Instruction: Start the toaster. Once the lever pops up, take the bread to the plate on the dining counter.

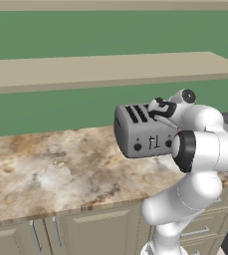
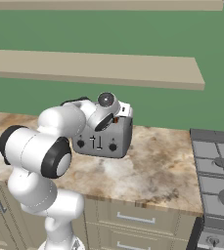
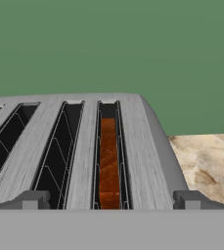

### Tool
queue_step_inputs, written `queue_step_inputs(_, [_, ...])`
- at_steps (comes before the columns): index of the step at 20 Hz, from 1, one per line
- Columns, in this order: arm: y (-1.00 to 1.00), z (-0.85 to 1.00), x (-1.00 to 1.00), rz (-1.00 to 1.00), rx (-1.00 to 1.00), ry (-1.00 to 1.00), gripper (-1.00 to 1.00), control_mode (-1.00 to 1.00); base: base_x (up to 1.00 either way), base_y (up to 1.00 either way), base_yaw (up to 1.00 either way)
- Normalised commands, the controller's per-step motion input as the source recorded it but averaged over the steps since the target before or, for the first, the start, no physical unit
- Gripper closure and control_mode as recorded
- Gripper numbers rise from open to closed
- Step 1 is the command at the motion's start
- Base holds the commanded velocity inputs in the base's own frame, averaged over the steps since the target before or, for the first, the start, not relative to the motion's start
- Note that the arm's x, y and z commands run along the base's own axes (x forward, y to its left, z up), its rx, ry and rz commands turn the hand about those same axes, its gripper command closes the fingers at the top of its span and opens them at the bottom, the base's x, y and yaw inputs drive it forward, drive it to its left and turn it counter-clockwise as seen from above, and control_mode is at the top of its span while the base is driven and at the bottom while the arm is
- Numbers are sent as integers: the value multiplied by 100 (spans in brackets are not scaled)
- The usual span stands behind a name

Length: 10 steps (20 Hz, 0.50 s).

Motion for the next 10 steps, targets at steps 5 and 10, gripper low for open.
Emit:
queue_step_inputs(5, [0,0,0,0,0,0,-100,-100,0,0,0])
queue_step_inputs(10, [0,0,0,0,0,0,-100,-100,0,0,0])
